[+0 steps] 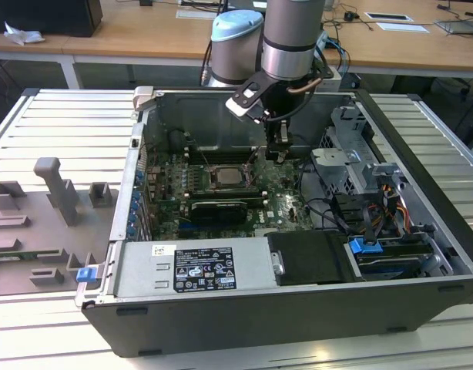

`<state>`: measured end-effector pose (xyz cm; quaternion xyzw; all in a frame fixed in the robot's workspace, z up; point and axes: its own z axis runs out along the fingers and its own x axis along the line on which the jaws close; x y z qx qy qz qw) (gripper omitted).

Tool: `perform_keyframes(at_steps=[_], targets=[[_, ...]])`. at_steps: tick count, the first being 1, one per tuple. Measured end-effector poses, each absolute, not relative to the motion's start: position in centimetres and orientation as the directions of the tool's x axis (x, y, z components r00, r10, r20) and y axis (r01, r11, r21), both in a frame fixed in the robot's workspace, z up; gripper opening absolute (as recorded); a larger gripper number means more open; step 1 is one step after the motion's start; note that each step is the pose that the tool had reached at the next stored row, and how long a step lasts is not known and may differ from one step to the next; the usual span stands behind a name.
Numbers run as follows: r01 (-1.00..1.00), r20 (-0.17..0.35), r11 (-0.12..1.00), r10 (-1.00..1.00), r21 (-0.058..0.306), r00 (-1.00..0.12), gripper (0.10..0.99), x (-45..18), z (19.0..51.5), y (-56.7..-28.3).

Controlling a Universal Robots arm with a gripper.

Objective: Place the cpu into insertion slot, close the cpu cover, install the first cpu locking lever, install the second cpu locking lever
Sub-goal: 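Close the cpu cover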

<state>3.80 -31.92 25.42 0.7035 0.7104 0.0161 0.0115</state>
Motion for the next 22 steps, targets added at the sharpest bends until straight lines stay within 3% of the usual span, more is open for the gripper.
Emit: perform_keyframes(at_steps=[22], targets=[[0.999,0.006,0.01,1.0,0.039,-0.01,0.106,3.21,25.36,-31.92]])
